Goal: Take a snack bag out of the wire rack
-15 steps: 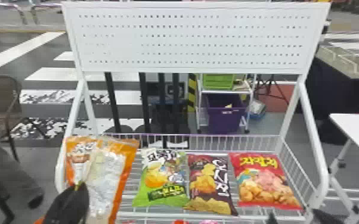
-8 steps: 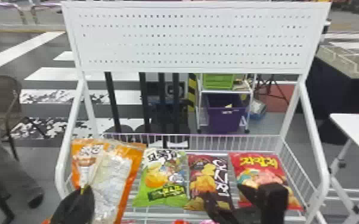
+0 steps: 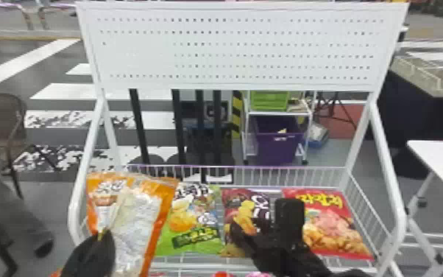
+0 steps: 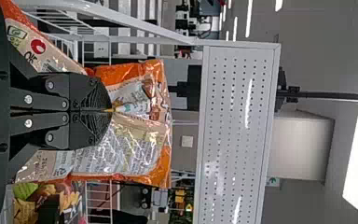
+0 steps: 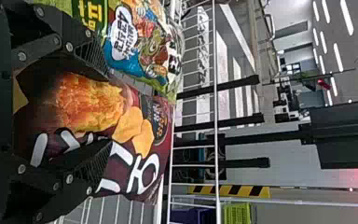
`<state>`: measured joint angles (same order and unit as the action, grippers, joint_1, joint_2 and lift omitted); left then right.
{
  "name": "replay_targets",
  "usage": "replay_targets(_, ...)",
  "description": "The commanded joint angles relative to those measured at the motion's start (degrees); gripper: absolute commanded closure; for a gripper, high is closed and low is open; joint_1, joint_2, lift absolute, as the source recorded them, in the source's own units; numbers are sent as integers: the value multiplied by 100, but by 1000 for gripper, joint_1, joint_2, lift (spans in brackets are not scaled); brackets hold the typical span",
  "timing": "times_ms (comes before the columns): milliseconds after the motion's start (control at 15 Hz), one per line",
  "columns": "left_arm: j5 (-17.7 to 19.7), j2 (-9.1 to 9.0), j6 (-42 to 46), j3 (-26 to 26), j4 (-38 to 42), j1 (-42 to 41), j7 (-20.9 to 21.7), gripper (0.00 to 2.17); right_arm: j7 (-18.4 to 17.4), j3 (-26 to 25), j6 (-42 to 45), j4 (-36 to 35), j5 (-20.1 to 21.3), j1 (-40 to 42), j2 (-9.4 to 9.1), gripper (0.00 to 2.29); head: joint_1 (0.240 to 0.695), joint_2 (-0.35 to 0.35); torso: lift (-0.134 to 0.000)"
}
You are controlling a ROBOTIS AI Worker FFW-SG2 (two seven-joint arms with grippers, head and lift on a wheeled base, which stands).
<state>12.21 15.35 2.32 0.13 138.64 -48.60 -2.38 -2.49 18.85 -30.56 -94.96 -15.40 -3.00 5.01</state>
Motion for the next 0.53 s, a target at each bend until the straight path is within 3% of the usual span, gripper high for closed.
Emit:
replay_targets(0,-8,12,0,13,-30,44,-16,1868,-33,-4,-333,-5,20,-61,-9,2246,499,0,0)
replay_targets(467,10,56,-35,-4,-83,140,-34,1868,-235,5,-456,-488,116,97,53,2246,499,0,0)
